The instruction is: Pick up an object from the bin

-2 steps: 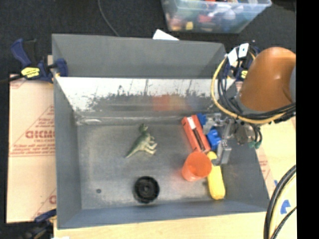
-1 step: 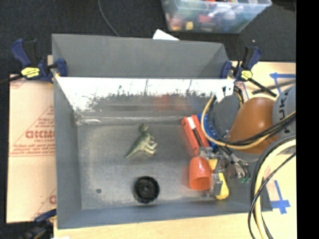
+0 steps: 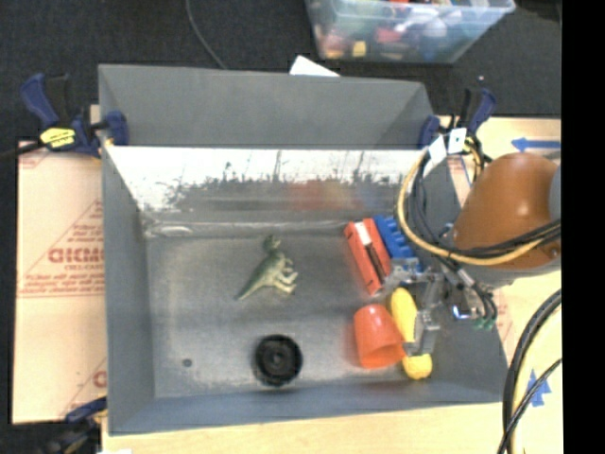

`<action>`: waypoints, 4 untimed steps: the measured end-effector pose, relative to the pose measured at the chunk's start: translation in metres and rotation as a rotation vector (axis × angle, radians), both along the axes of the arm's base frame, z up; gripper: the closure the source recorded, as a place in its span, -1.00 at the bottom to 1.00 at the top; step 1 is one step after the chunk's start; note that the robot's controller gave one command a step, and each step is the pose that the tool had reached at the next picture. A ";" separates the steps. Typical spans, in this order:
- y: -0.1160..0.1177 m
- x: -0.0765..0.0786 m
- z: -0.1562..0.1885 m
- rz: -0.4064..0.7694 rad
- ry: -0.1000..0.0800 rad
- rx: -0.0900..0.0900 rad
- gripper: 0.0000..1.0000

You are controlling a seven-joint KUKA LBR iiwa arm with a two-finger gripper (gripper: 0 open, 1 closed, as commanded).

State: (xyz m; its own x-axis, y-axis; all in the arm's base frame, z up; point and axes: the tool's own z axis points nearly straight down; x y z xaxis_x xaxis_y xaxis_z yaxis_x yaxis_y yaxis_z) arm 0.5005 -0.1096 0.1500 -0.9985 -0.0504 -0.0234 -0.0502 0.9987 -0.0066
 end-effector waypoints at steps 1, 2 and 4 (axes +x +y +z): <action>0.016 -0.004 -0.051 0.141 0.026 0.003 -1.00; 0.000 -0.020 -0.078 0.448 -0.009 -0.013 -1.00; 0.014 -0.021 -0.076 0.463 -0.005 -0.013 1.00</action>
Offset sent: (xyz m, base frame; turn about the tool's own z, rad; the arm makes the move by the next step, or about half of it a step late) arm -0.0236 0.0008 -0.0800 -0.4486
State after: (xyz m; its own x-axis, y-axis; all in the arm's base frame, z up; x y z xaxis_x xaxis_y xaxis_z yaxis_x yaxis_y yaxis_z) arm 0.4799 -0.0957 0.0737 -0.8706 -0.4913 -0.0247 -0.4909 0.8709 -0.0205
